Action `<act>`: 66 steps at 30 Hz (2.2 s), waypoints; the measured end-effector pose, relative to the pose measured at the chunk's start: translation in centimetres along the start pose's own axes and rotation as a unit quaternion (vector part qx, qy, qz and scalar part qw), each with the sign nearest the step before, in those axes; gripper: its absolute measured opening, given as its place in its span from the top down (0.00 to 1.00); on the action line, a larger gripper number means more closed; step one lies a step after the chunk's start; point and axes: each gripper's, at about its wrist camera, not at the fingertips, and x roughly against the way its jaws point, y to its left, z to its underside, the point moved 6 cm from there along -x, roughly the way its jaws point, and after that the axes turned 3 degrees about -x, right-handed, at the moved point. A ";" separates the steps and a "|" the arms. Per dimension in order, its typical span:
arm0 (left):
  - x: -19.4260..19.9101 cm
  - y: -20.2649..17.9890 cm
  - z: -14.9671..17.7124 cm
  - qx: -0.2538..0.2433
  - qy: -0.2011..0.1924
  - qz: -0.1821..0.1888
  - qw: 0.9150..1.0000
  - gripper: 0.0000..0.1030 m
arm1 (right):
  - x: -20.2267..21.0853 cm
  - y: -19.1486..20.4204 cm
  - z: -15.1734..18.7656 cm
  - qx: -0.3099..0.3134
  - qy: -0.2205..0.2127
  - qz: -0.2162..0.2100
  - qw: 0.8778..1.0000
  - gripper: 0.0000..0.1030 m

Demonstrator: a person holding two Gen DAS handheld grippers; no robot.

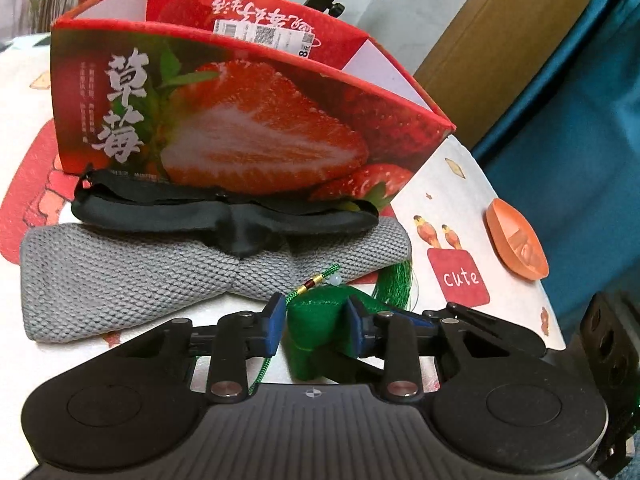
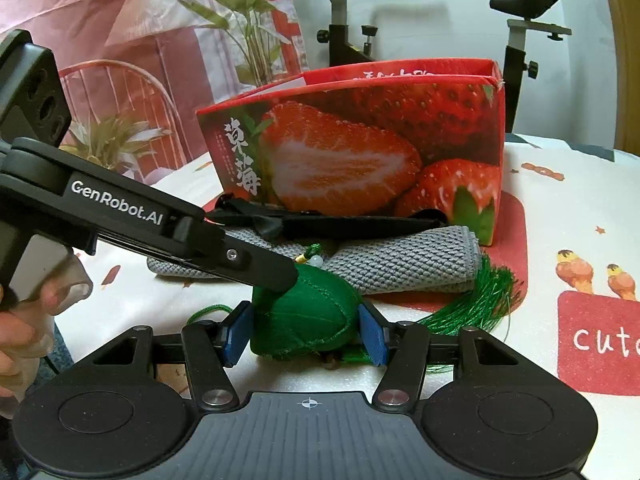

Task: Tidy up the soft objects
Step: 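Close both tools on the green tasseled leaf ornament, then lift the green leaf ornament with both tools and carry it over the red box, then lower the green ornament into the red box and open both tools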

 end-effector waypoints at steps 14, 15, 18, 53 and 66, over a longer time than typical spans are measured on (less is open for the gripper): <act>0.8 -1.0 -1.2 0.004 -0.013 0.038 0.999 0.66 | 1.3 0.3 -1.6 -0.002 -0.005 0.011 1.000 0.50; 1.3 -1.2 -1.8 0.001 -0.022 0.041 0.999 0.66 | 1.7 0.3 -2.3 0.000 -0.013 0.009 1.000 0.50; 3.4 -2.2 -4.3 -0.008 -0.057 0.049 0.997 0.66 | 3.3 0.7 -5.5 0.021 -0.042 0.007 0.999 0.50; 4.7 2.1 -21.1 -0.078 -0.139 0.017 0.987 0.58 | -5.4 1.5 -23.9 0.120 -0.103 -0.005 0.987 0.50; 2.6 8.5 -19.2 -0.055 -0.101 -0.035 0.993 0.57 | -12.1 2.3 -21.0 0.074 -0.015 -0.023 0.997 0.42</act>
